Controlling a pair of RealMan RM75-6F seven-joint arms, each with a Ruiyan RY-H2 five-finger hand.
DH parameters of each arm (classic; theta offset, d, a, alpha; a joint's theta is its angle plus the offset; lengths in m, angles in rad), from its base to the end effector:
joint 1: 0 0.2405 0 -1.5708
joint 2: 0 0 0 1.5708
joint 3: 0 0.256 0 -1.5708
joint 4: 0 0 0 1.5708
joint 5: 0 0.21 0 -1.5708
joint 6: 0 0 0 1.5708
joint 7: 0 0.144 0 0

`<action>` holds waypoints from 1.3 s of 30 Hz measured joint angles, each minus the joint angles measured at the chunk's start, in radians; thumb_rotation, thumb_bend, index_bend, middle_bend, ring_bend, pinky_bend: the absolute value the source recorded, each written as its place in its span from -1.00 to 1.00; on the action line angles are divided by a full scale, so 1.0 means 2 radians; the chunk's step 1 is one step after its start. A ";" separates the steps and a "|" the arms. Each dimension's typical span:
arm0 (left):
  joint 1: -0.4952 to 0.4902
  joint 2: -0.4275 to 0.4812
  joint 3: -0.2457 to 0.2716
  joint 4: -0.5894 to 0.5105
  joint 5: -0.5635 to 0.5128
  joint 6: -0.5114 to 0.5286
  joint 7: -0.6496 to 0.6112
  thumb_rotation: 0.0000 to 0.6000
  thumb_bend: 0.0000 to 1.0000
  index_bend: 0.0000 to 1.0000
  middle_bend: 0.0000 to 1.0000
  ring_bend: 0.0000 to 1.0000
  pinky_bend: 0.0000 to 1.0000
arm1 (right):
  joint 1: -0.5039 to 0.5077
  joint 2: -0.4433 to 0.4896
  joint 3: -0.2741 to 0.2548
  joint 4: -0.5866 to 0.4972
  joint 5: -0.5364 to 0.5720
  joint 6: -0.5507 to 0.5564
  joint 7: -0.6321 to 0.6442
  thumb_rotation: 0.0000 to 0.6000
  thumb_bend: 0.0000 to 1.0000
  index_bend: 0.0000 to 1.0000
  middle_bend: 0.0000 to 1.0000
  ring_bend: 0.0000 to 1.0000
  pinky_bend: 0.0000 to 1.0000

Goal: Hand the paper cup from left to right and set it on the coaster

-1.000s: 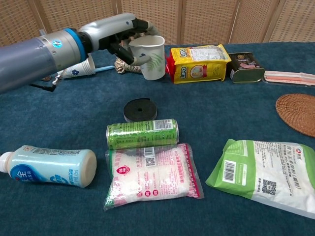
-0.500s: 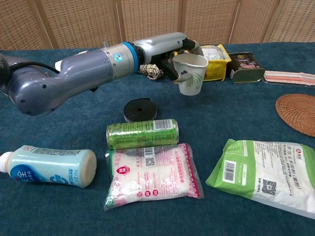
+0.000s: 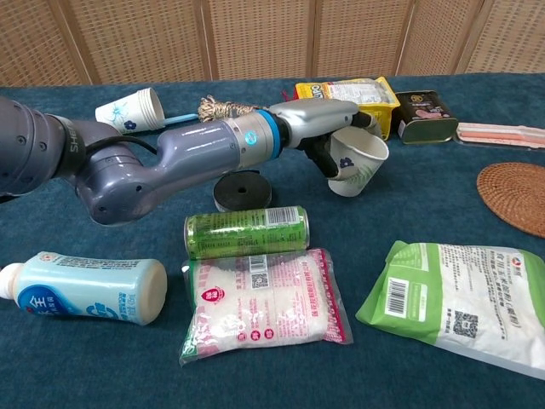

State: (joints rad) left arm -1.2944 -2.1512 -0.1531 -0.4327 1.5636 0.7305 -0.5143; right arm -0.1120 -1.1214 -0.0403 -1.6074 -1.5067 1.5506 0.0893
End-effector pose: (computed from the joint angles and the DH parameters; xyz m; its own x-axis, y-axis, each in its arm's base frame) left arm 0.0040 0.4080 -0.1552 0.4667 0.3022 0.8312 0.6885 -0.7141 -0.1270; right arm -0.3399 -0.0976 0.1553 0.3081 -0.0893 0.9471 -0.9311 0.1758 0.3195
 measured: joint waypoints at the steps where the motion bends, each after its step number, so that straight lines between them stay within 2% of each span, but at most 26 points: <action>1: -0.002 -0.003 0.002 0.004 0.001 0.000 -0.002 0.83 -0.04 -0.76 -0.66 -0.57 -0.27 | 0.000 -0.001 0.000 0.001 0.000 -0.001 0.001 0.84 0.07 -1.00 -1.00 -1.00 -0.96; 5: -0.005 -0.009 0.008 0.015 0.001 0.003 -0.010 0.85 -0.04 -0.98 -0.82 -0.78 -0.35 | 0.001 -0.004 0.001 0.005 -0.001 -0.003 0.003 0.84 0.08 -1.00 -1.00 -1.00 -0.96; 9: -0.003 -0.005 0.012 0.015 0.000 0.008 -0.012 0.84 -0.04 -1.00 -0.98 -0.96 -0.43 | 0.002 -0.005 0.003 0.004 -0.002 -0.004 0.001 0.84 0.08 -1.00 -1.00 -1.00 -0.96; 23: 0.016 0.038 0.013 -0.031 -0.008 0.049 -0.005 0.85 -0.04 -1.00 -1.00 -1.00 -0.61 | 0.017 -0.006 0.013 -0.004 -0.003 -0.019 -0.016 0.84 0.08 -1.00 -1.00 -1.00 -0.96; 32: 0.035 0.098 0.002 -0.113 -0.019 0.077 -0.007 0.85 -0.04 -1.00 -1.00 -1.00 -0.65 | 0.028 -0.004 0.018 -0.012 0.000 -0.032 -0.026 0.83 0.08 -1.00 -1.00 -1.00 -0.96; 39: 0.072 0.177 -0.005 -0.220 -0.031 0.112 0.015 0.82 -0.04 -1.00 -1.00 -1.00 -0.73 | 0.048 -0.002 0.027 -0.019 -0.004 -0.048 -0.031 0.83 0.07 -1.00 -1.00 -1.00 -0.96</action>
State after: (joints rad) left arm -1.1509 -1.7970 -0.1630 -0.8723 1.5024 0.9539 -0.4843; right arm -0.0151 -1.1260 0.0137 -1.6452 -1.5149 1.4546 0.0266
